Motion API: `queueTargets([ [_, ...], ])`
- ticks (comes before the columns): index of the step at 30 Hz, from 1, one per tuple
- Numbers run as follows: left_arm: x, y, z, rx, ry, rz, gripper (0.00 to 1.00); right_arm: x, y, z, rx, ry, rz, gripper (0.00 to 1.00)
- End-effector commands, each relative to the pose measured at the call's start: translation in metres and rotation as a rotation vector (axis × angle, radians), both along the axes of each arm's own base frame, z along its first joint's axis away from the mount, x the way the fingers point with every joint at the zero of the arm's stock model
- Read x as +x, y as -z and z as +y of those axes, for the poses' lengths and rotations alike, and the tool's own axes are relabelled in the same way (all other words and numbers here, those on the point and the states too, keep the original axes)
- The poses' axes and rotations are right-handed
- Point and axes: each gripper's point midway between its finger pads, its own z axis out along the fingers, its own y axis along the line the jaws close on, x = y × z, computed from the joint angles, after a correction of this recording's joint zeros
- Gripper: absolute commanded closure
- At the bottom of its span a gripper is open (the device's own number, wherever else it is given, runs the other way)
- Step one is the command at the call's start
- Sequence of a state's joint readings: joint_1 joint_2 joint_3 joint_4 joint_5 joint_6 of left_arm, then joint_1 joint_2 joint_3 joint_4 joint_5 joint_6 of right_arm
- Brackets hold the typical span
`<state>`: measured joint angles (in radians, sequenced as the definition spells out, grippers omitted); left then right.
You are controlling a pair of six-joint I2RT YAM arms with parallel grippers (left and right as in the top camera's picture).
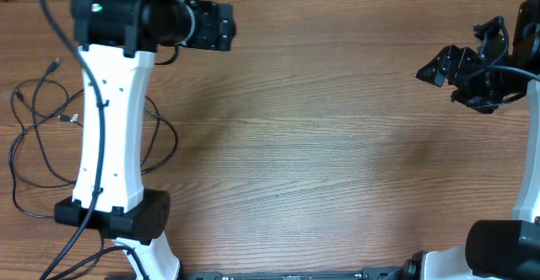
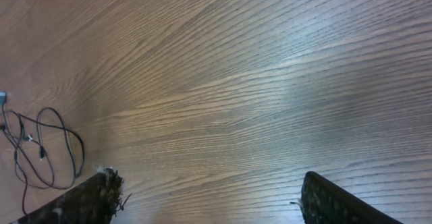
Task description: Untangle cables
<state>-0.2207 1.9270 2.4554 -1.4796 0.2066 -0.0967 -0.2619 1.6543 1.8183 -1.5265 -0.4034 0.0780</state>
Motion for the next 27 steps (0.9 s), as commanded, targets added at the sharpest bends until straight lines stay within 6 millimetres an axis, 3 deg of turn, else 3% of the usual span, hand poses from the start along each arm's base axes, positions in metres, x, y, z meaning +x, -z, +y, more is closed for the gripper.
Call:
queueTargets([
  [1,-0.001,0.004,-0.029,0.001,0.086,-0.010,0.15,0.002,-0.001,-0.001,-0.007,-0.003,-0.013,0.17],
  [4,-0.001,0.009,-0.055,-0.001,0.140,-0.018,0.15,0.000,-0.006,-0.001,-0.015,-0.005,-0.031,0.18],
  [11,-0.001,0.007,-0.077,-0.011,0.185,-0.047,0.12,-0.014,-0.030,-0.007,-0.095,0.014,-0.103,0.16],
  [17,-0.001,0.006,-0.080,-0.013,0.190,-0.052,0.09,-0.035,-0.061,-0.007,-0.151,0.029,-0.200,0.12],
  [19,-0.001,0.006,-0.079,-0.013,0.186,-0.048,0.00,-0.042,-0.070,-0.005,-0.158,0.031,-0.231,0.10],
  [27,-0.001,0.007,-0.079,-0.012,0.187,-0.048,0.00,-0.070,-0.088,0.003,-0.191,-0.009,-0.287,0.09],
])
